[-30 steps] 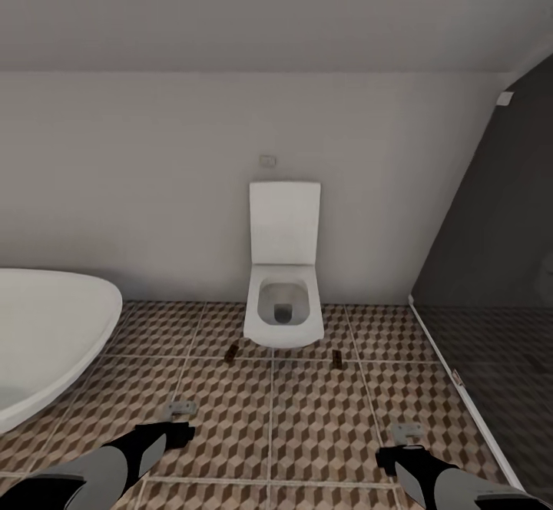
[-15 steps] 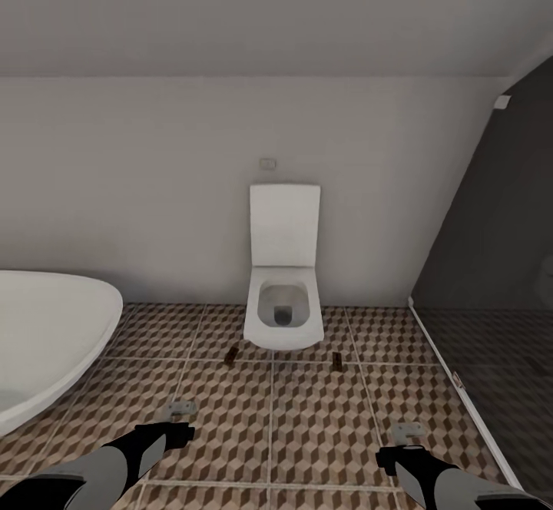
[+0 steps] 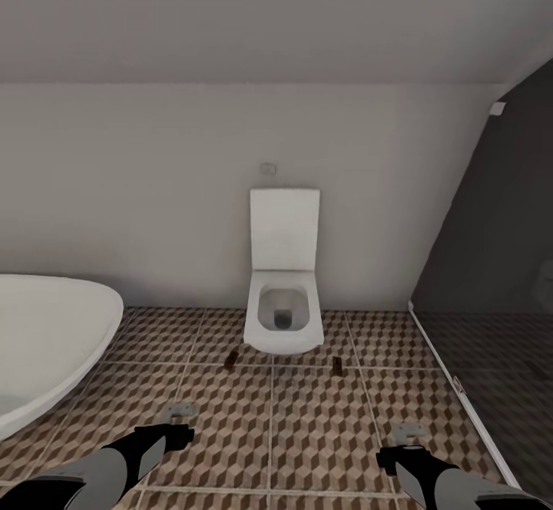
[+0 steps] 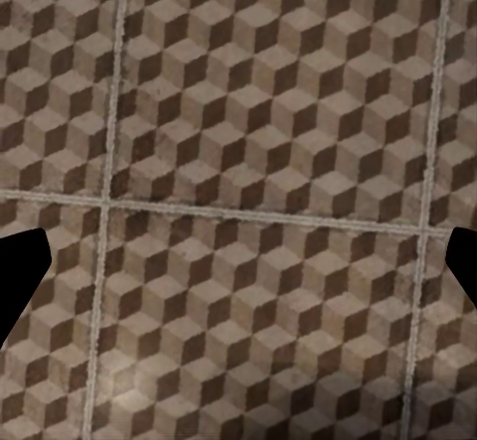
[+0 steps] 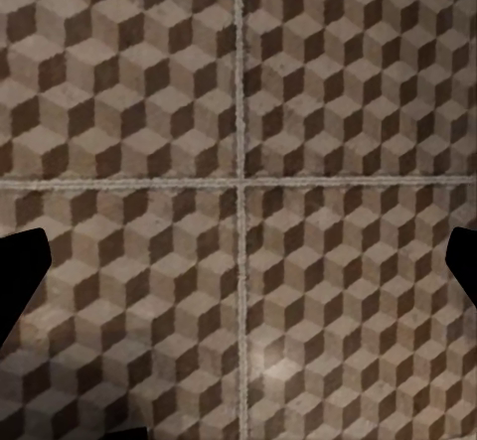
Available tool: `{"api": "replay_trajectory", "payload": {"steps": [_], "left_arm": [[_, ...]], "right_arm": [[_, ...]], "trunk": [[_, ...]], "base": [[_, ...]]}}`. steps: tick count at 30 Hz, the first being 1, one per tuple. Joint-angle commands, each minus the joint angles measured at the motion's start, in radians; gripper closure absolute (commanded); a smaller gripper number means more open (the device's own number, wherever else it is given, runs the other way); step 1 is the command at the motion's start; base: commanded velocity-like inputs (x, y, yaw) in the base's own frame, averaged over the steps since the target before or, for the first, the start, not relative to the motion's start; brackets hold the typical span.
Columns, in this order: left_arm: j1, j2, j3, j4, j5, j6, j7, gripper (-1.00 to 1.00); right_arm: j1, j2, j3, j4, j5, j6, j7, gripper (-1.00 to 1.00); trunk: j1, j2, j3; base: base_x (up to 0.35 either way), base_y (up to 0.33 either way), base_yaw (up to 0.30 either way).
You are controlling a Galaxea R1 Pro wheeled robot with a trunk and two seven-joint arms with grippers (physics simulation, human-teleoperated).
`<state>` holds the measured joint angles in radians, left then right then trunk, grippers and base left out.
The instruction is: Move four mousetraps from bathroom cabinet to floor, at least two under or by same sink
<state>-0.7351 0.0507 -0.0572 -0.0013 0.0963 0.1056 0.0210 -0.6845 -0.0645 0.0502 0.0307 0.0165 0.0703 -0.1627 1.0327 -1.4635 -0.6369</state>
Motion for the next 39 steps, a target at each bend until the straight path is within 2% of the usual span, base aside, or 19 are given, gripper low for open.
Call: {"api": "replay_trajectory", "payload": {"steps": [1,17,33,39], "left_arm": [[0.001,0.0,-0.006,0.0,0.01,0.004,0.002,-1.0],[0.083,-0.006,-0.006,-0.001,0.011,0.003,-0.008,-1.0],[0.114,-0.003,-0.006,-0.001,0.016,-0.001,-0.012,-1.0],[0.133,-0.004,-0.006,0.0,0.016,-0.002,-0.013,-1.0]], "right_arm": [[-0.001,0.0,0.005,0.002,0.002,0.003,-0.003,-1.0],[0.017,0.0,0.005,0.002,0.002,0.002,-0.006,-1.0],[0.048,-0.001,0.005,0.002,0.002,-0.001,-0.005,-1.0],[0.084,-0.001,0.005,0.002,0.006,-0.001,-0.005,-1.0]], "trunk": [[0.0,0.0,0.001],[0.0,0.0,0.026],[0.0,0.0,0.051],[0.0,0.0,0.06]], "base": [[0.0,0.0,0.0],[0.0,0.0,0.0],[0.0,0.0,0.0],[0.0,0.0,0.0]]}}
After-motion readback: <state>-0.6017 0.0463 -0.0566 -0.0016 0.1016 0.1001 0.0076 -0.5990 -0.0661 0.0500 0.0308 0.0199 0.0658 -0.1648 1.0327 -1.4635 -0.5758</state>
